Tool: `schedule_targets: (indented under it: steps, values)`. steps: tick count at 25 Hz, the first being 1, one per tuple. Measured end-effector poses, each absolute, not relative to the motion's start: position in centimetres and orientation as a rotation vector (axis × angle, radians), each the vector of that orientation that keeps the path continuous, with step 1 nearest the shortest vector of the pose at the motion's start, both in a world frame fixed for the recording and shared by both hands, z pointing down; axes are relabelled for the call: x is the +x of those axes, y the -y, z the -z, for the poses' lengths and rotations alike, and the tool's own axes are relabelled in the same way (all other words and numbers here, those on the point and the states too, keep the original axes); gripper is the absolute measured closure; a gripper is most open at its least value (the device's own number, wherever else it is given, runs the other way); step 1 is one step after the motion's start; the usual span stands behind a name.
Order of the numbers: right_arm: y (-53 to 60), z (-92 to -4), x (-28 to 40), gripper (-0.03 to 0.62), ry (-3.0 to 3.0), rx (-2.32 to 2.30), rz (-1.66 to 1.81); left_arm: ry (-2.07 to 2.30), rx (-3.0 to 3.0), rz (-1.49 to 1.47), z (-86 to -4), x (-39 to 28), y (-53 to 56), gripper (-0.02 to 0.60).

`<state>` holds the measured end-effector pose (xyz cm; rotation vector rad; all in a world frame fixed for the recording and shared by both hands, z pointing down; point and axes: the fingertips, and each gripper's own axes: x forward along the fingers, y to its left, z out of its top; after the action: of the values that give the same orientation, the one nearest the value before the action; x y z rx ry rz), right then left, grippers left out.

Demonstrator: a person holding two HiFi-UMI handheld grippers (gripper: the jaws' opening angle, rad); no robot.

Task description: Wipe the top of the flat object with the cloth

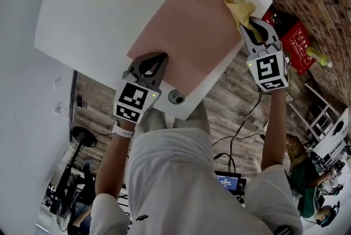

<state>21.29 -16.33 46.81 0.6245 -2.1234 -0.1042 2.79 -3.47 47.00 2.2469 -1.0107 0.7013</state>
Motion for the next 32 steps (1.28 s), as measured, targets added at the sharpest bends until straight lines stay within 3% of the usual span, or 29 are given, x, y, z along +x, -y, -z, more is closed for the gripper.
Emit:
schedule_targets:
  steps: [6,32]
  values:
    - [15.2,-46.8,20.6,0.537,2.124,0.609,0.100,0.996,2.265,-0.793,-47.4,3.5,3.2,0.565]
    - [2.8,-47.1,12.5,0.539,2.146,0.527,0.056,0.887,2.300,-0.654,-46.8,3.4,2.5,0.565]
